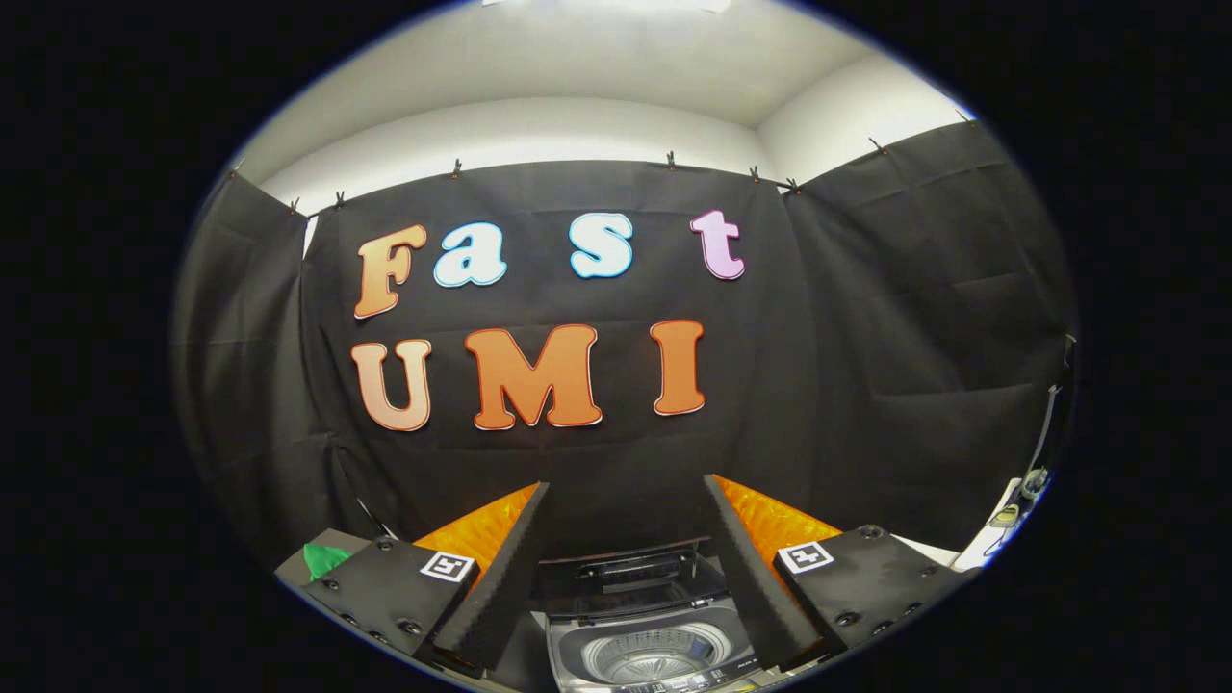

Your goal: Put the clothes into the washing machine and then close the washing machine lid.

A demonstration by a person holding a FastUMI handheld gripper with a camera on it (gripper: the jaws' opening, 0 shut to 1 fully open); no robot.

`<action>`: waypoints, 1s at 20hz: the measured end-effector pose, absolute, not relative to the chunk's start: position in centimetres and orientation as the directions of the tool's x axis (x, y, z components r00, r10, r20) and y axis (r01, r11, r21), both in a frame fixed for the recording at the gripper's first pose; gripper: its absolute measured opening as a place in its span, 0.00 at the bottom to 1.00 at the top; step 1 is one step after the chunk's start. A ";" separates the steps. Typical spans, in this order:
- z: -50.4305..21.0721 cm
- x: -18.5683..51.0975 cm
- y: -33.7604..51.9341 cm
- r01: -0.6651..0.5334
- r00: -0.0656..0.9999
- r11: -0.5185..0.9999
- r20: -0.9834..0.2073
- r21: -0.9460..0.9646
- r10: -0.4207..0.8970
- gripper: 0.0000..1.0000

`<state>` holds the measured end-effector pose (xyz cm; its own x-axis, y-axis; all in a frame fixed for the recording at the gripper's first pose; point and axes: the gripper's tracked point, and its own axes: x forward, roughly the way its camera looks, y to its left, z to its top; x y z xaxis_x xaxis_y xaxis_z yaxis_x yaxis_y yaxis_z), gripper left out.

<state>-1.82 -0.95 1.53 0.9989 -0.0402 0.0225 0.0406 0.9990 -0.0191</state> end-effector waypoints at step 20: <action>-2.3 0.9 6.0 -0.074 0.996 0.997 -0.056 0.004 0.074 0.99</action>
<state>0.86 5.97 -2.31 0.9957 0.0737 -0.0561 -0.0736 0.9973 0.0044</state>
